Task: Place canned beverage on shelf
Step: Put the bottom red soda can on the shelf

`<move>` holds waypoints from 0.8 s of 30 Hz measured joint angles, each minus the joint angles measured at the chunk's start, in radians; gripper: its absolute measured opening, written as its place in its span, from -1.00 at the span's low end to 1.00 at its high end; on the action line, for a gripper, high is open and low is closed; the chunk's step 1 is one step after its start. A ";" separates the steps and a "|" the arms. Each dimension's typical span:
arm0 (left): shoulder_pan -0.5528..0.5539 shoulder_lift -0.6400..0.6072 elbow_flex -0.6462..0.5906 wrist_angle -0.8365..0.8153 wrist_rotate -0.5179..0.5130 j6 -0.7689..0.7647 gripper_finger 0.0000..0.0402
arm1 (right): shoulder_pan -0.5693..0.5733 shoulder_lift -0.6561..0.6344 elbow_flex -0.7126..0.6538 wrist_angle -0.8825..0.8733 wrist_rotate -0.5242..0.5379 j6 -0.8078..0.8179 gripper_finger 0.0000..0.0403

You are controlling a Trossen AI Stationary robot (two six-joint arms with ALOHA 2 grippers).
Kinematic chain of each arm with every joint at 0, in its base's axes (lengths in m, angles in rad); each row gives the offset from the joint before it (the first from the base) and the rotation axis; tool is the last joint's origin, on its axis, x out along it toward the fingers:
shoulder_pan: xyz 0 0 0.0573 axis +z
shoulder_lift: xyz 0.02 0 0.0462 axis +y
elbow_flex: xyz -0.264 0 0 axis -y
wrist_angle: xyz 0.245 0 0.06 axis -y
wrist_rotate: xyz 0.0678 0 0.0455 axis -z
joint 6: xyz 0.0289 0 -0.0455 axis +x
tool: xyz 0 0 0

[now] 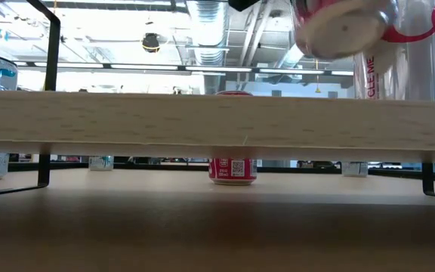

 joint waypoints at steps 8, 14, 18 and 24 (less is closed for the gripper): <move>-0.017 -0.081 0.098 -0.191 -0.038 -0.018 0.48 | 0.000 0.000 0.000 -0.002 -0.007 0.000 0.83; -0.156 -0.126 0.117 -0.491 -0.275 -0.016 0.48 | -0.001 0.000 0.000 -0.002 -0.018 0.000 0.83; -0.211 -0.128 0.117 -0.500 -0.397 -0.002 0.46 | -0.017 0.000 0.000 0.003 -0.025 0.007 0.83; -0.223 -0.120 0.053 -0.574 -0.423 -0.068 0.33 | -0.026 0.001 0.000 0.003 -0.027 0.032 0.83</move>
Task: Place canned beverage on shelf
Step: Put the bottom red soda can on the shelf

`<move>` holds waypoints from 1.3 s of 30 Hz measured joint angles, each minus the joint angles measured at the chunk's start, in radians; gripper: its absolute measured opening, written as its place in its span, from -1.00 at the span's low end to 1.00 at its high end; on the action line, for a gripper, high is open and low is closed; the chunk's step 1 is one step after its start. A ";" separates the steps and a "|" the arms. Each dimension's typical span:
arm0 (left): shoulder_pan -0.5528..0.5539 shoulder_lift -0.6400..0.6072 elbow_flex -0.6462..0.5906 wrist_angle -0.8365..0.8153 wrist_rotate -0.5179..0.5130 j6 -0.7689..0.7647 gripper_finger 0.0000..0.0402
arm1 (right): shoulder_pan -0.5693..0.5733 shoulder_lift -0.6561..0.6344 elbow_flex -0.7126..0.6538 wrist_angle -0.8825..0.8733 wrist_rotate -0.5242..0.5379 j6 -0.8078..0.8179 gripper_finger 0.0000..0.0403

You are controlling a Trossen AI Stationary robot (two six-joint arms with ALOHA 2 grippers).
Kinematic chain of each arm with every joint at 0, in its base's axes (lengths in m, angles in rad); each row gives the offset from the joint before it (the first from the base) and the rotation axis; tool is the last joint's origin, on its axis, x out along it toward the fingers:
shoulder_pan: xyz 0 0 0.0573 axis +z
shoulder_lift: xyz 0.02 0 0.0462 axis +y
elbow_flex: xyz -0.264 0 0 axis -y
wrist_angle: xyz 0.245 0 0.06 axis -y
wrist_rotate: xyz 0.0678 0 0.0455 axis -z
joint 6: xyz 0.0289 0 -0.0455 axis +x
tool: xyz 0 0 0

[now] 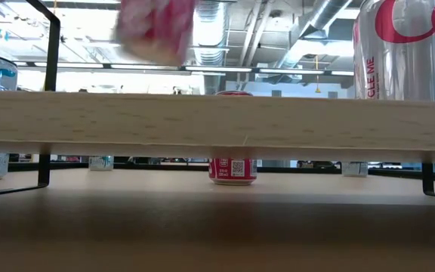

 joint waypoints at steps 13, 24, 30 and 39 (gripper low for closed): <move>0.025 0.016 -0.140 0.375 0.034 0.016 0.33 | 0.000 0.000 0.000 -0.002 0.001 -0.005 0.83; 0.088 0.018 -0.302 0.621 0.114 0.028 0.33 | 0.000 0.000 0.000 -0.002 0.001 -0.006 0.83; 0.084 0.021 -0.342 0.781 0.198 0.025 0.33 | 0.000 0.000 0.000 -0.003 0.001 -0.006 0.83; 0.004 0.077 -0.338 0.852 0.210 -0.020 0.33 | 0.000 0.000 0.000 -0.005 0.002 -0.005 0.83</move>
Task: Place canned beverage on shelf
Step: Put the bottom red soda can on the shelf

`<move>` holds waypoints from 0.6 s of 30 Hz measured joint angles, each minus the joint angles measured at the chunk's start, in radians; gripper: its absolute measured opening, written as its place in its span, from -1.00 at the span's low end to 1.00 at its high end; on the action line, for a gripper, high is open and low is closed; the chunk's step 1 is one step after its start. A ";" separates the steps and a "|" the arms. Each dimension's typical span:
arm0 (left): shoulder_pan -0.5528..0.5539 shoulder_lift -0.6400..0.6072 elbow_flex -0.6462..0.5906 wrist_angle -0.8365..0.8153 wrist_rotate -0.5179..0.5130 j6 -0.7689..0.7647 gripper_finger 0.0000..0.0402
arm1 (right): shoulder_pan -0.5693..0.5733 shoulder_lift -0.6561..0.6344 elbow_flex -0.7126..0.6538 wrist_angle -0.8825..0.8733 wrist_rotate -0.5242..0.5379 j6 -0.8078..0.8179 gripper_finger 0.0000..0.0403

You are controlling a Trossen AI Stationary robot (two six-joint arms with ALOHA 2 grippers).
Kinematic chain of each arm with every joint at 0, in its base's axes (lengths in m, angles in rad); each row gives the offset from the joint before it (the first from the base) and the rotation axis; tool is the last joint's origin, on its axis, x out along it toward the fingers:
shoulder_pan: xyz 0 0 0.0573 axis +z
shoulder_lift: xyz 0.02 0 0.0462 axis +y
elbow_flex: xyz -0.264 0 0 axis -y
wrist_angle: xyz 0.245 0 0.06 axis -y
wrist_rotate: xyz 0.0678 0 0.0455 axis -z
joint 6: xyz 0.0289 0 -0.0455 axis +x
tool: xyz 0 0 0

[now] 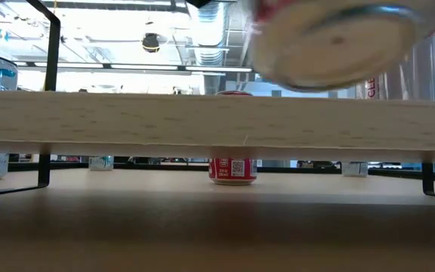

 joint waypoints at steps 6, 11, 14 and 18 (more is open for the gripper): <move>-0.020 0.022 0.002 0.038 -0.051 0.003 0.33 | 0.000 0.000 0.000 0.002 0.000 0.000 0.83; -0.024 0.047 0.002 0.047 -0.076 0.006 0.32 | 0.000 0.000 0.000 0.002 0.000 0.000 0.83; -0.024 0.044 0.002 0.027 -0.073 0.005 0.32 | 0.000 0.000 0.000 0.000 0.000 0.000 0.83; -0.024 0.044 0.002 0.023 -0.071 0.014 0.32 | 0.000 0.000 0.000 0.000 0.001 0.000 0.83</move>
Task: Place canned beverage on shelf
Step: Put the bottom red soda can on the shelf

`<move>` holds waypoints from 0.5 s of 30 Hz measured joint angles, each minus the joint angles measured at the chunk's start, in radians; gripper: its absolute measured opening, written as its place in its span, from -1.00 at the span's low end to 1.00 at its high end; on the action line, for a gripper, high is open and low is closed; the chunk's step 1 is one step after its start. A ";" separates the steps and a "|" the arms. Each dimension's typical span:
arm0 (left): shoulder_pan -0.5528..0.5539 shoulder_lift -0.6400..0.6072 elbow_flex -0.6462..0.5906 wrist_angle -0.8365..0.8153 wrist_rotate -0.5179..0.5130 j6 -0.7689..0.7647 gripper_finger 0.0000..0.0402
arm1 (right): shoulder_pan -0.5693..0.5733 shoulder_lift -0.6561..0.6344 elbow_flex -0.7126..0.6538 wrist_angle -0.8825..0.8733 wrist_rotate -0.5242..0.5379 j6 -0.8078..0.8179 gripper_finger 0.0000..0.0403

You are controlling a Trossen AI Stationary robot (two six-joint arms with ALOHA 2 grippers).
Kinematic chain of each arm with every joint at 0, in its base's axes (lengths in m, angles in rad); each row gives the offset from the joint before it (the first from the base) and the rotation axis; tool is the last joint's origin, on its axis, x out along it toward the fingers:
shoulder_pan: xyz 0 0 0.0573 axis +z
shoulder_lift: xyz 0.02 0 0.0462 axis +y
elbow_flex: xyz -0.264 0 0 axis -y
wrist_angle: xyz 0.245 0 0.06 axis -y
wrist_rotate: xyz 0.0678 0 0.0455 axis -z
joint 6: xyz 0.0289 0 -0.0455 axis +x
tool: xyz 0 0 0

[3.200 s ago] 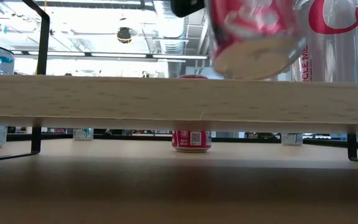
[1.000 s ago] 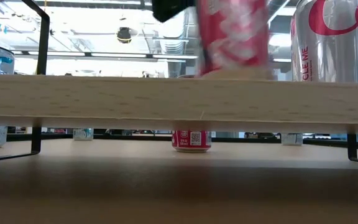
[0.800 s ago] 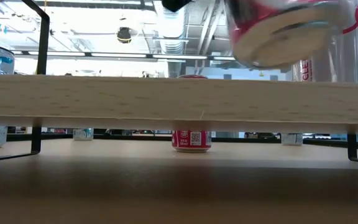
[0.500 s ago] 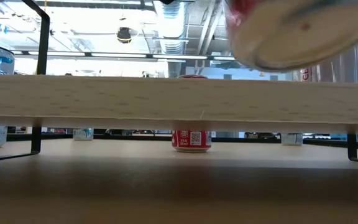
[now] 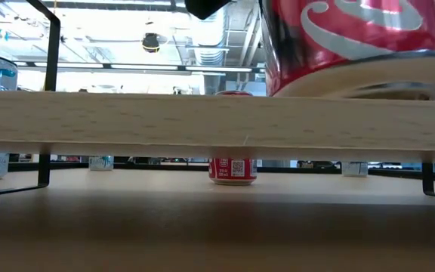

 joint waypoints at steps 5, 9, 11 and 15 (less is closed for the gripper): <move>0.000 0.000 0.001 -0.009 0.020 0.008 0.36 | 0.000 0.000 0.000 0.000 0.000 0.000 0.83; 0.000 0.000 0.001 -0.010 0.022 0.002 0.49 | 0.000 0.000 0.000 0.000 0.000 0.000 0.83; 0.002 0.000 0.001 -0.011 0.022 -0.006 0.53 | 0.000 0.000 0.000 0.000 0.000 0.000 0.83; 0.005 0.000 0.001 -0.008 0.026 -0.011 0.56 | 0.000 0.000 0.000 0.000 0.000 0.000 0.83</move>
